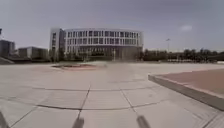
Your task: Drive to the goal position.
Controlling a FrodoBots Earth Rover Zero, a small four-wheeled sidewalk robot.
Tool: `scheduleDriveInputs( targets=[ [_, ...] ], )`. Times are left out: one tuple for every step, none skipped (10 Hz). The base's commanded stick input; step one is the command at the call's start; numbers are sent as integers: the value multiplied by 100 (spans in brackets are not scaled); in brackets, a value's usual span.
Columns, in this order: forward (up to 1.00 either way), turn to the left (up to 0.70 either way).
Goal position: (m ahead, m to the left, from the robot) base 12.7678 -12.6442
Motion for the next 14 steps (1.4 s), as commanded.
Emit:
scheduleDriveInputs(
  targets=[
    [70,0],
    [70,0],
    [70,0],
    [70,0],
    [70,0],
    [70,0],
    [70,0],
    [70,0],
    [70,0],
    [70,0],
    [70,0],
    [70,-3],
    [70,-35],
    [70,-35]
  ],
)
